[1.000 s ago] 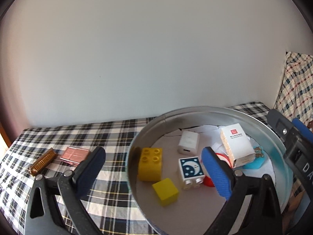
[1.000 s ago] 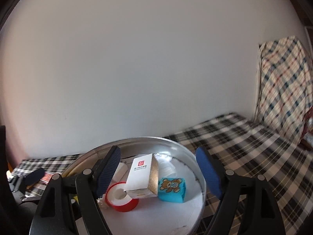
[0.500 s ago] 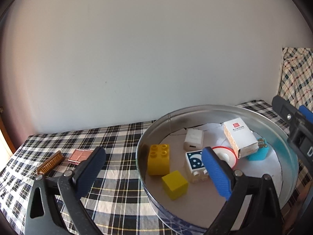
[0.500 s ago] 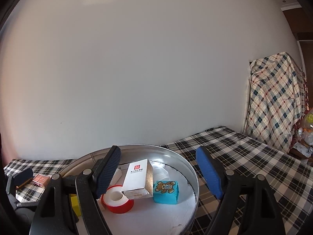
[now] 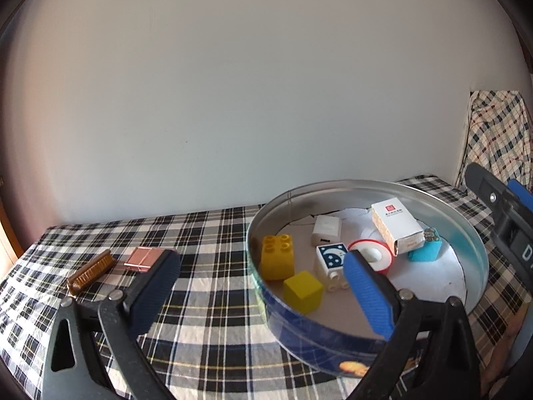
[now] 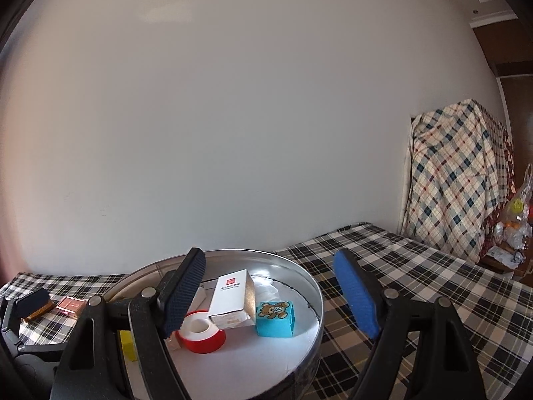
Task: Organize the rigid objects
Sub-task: 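Withdraw both tools from the tin toward the brush and copper bar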
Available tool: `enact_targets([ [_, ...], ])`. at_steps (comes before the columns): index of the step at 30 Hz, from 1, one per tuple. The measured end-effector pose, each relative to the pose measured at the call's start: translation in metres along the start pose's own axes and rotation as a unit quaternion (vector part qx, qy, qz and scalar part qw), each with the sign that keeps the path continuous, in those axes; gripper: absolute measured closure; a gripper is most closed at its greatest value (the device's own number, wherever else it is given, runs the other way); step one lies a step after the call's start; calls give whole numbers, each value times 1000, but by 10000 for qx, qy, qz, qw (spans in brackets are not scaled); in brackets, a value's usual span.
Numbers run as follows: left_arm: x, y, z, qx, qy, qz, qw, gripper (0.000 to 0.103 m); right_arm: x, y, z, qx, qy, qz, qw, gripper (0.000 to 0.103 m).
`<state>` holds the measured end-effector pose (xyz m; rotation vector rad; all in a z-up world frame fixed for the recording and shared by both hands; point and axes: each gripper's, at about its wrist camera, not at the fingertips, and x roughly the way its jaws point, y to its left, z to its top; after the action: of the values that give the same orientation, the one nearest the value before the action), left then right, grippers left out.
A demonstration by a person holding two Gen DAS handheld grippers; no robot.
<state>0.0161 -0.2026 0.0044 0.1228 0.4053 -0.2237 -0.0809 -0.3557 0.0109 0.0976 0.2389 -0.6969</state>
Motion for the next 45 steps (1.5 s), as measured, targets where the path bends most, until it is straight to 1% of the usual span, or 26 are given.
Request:
enact_targets([
  [3, -5, 5, -2, -71, -54, -45, 10000, 3, -7, 5, -1, -76, -51, -21, 10000, 22],
  [6, -7, 5, -3, -39, -70, -65, 9999, 3, -11, 7, -2, -114, -29, -53, 9999, 22],
  [10, -13, 6, -5, -10, -110, -97, 9999, 3, -18, 5, -4, 46, 63, -33, 10000, 22],
  [14, -12, 13, -6, -107, -33, -105, 9999, 3, -33, 13, -5, -57, -139, 1, 9999, 22],
  [17, -12, 23, -7, -172, 3, -75, 9998, 3, -39, 25, -6, -233, -165, 20, 9996, 22],
  [24, -13, 46, -11, -195, -22, 49, 9998, 3, -31, 44, -12, 51, 215, 225, 9995, 22],
  [26, -13, 54, -11, -226, -8, 82, 9997, 3, -30, 49, -13, 83, 221, 255, 9994, 22],
  [30, -10, 68, -12, -295, 45, 103, 9995, 3, -28, 65, -16, -51, 237, 325, 9992, 22],
  [37, -8, 86, -14, -299, 46, 192, 9994, 3, -27, 88, -18, -154, 252, 423, 9987, 22],
  [45, 5, 123, -14, -447, 266, 373, 9979, 3, -14, 119, -21, -253, 395, 604, 9971, 22],
])
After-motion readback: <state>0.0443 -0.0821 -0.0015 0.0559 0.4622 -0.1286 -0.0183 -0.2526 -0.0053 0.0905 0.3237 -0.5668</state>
